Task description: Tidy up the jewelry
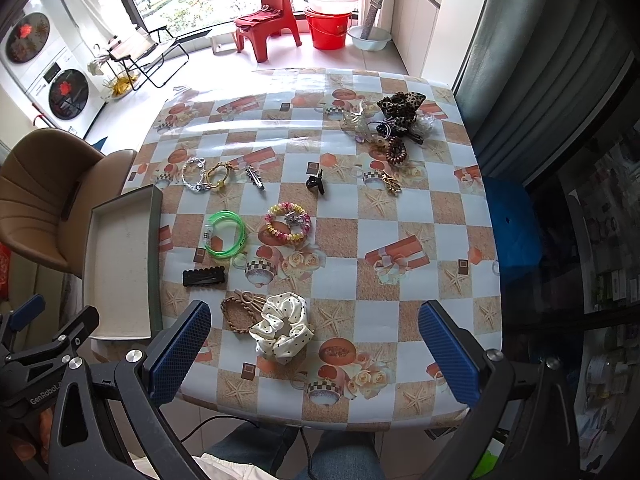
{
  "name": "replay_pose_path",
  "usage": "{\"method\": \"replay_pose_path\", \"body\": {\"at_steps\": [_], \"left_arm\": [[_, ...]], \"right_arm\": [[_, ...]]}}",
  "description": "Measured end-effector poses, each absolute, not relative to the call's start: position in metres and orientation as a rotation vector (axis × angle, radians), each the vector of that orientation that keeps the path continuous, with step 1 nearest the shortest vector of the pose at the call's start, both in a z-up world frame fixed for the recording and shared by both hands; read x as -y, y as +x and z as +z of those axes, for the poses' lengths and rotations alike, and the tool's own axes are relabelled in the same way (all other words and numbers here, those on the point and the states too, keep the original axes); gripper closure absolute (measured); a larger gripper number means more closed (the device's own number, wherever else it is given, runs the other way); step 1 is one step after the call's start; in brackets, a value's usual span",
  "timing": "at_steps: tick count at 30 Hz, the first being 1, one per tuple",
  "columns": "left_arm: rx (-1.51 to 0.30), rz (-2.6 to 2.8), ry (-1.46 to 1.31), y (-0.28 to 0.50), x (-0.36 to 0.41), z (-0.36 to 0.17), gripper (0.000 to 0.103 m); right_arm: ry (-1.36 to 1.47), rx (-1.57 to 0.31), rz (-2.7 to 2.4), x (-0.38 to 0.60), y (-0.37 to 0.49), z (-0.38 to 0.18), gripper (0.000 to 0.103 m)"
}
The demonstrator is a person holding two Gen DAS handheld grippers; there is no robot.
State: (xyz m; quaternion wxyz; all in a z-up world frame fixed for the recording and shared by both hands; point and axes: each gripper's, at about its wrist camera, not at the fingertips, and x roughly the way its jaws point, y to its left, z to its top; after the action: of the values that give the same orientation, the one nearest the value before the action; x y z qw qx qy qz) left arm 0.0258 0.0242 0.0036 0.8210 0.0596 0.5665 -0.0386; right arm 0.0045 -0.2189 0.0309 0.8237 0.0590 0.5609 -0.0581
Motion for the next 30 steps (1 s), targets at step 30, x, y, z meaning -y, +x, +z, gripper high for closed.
{"method": "replay_pose_path", "body": {"at_steps": [30], "left_arm": [[-1.282,-0.136,0.114,0.162,0.021,-0.170,0.003]], "right_arm": [[0.213,-1.290,-0.159,0.262,0.135,-0.132,0.003]]}}
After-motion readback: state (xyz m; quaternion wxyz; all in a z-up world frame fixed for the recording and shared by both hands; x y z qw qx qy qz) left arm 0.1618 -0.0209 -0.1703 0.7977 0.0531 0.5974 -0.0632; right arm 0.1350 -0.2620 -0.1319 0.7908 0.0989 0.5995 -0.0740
